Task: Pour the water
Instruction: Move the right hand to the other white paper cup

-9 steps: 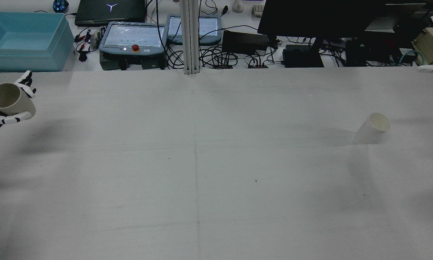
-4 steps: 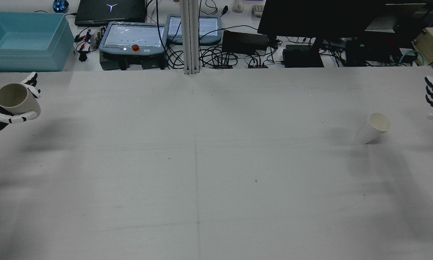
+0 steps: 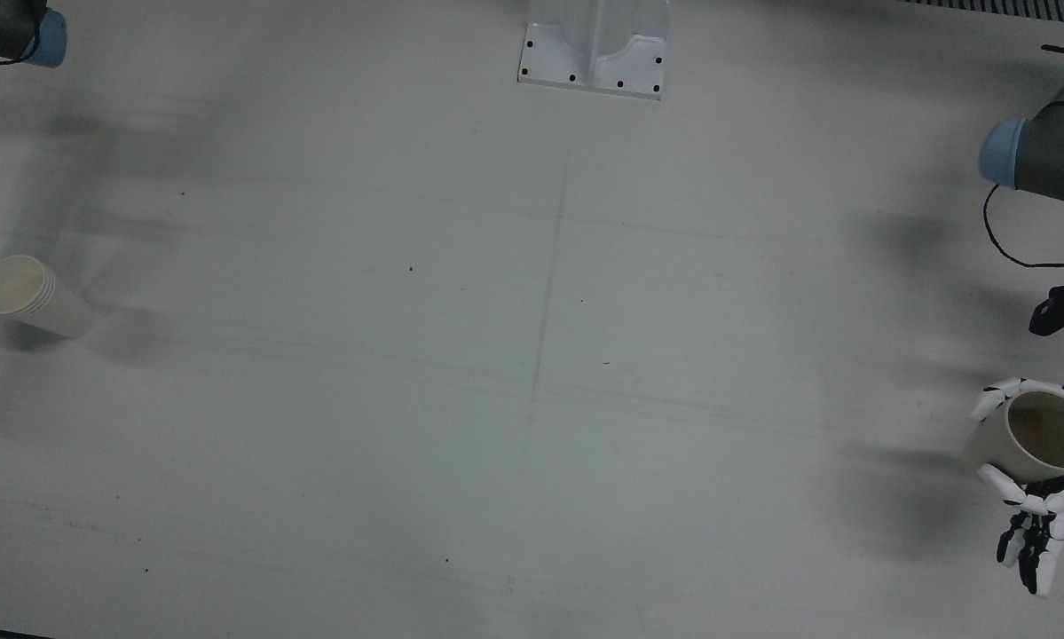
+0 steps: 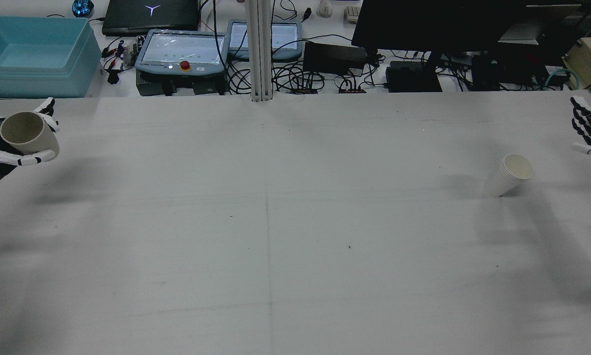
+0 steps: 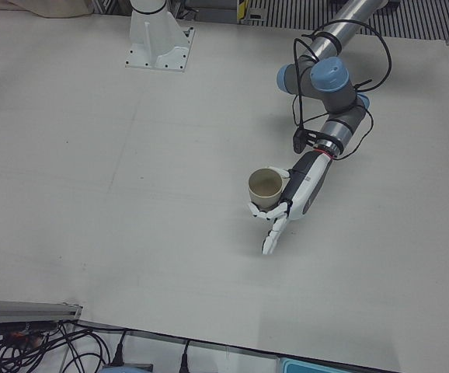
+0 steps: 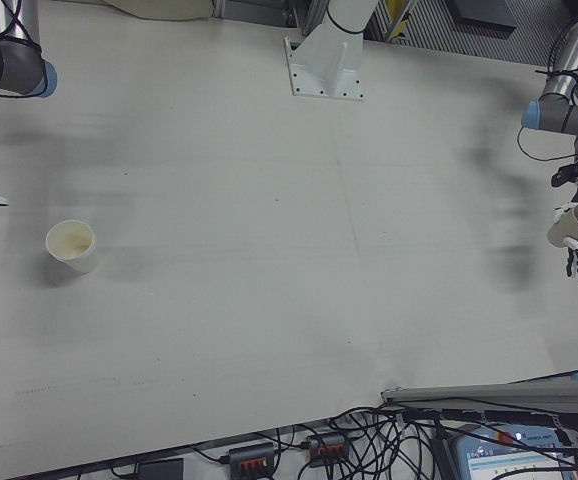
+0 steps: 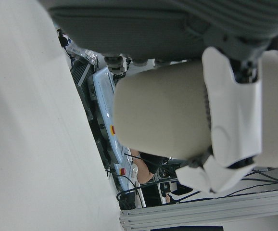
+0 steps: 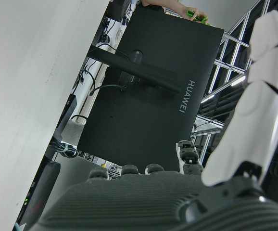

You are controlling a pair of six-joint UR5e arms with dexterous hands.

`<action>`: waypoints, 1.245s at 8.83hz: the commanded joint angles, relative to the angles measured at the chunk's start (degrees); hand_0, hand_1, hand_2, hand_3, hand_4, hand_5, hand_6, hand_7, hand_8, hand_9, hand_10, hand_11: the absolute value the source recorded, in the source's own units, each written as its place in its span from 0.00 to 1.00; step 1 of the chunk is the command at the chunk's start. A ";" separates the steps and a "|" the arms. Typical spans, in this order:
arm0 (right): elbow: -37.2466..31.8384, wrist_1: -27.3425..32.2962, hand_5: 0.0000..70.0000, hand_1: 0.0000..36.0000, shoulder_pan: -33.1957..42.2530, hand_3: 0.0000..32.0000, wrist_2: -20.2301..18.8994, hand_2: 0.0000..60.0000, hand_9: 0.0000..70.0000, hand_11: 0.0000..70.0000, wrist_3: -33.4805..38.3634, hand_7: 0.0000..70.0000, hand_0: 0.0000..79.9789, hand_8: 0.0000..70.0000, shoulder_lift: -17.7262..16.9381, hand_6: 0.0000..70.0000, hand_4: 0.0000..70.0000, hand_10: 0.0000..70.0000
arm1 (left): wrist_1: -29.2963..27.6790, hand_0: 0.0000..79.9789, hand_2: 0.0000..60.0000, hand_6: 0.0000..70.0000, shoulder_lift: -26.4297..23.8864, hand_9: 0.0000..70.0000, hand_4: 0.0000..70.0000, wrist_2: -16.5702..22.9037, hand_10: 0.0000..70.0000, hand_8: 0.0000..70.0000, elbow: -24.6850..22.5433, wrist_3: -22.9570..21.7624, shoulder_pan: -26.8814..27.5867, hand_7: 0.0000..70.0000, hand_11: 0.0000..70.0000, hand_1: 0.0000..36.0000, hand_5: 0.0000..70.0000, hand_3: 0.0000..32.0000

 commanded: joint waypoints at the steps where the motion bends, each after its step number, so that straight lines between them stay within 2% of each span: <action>1: -2.34 -0.68 0.00 0.37 -1.36 0.19 1.49 0.24 0.00 0.00 -1.82 0.00 0.57 0.00 3.06 0.00 0.05 0.00 | -0.01 0.67 1.00 0.00 0.22 0.00 0.46 -0.03 0.04 0.00 -0.46 -0.14 -0.26 0.01 0.09 0.91 0.65 0.00; 4: -4.03 -0.15 0.00 0.40 -5.65 0.24 1.67 0.29 0.00 0.01 -2.08 0.00 0.57 0.00 3.06 0.00 0.00 0.00 | -0.01 0.66 1.00 0.00 0.13 0.00 0.46 -0.03 0.04 0.00 -0.03 0.03 0.00 0.02 0.09 0.91 0.65 0.00; 5: -3.51 -0.15 0.00 0.41 -7.23 0.26 2.28 0.29 0.00 0.01 -2.26 0.00 0.57 0.00 3.24 0.00 0.00 0.00 | -0.01 0.66 1.00 0.00 0.13 0.00 0.46 -0.03 0.04 0.00 0.06 0.03 0.09 0.02 0.09 0.91 0.66 0.00; 6: -2.37 -0.32 0.00 0.42 -8.81 0.26 4.46 0.28 0.00 0.01 -2.35 0.00 0.58 0.00 3.24 0.00 0.01 0.00 | -0.01 0.66 1.00 0.00 0.22 0.00 0.45 -0.03 0.04 0.00 0.06 -0.06 0.00 0.02 0.09 0.92 0.66 0.00; 7: 0.68 -1.20 0.00 0.45 -9.35 0.26 5.61 0.27 0.00 0.00 -4.09 0.00 0.59 0.00 2.89 0.00 0.01 0.00 | -0.01 0.66 1.00 0.00 0.22 0.00 0.46 -0.03 0.04 0.00 -0.02 -0.06 -0.08 0.02 0.09 0.91 0.66 0.00; 11: 2.65 -1.47 0.00 0.42 -10.76 0.24 6.15 0.28 0.00 0.00 -12.27 0.00 0.58 0.00 2.10 0.00 0.03 0.00 | 0.17 0.67 1.00 0.00 0.13 0.00 0.46 -0.03 0.04 0.00 -0.46 0.03 -0.08 0.02 0.09 0.92 0.67 0.00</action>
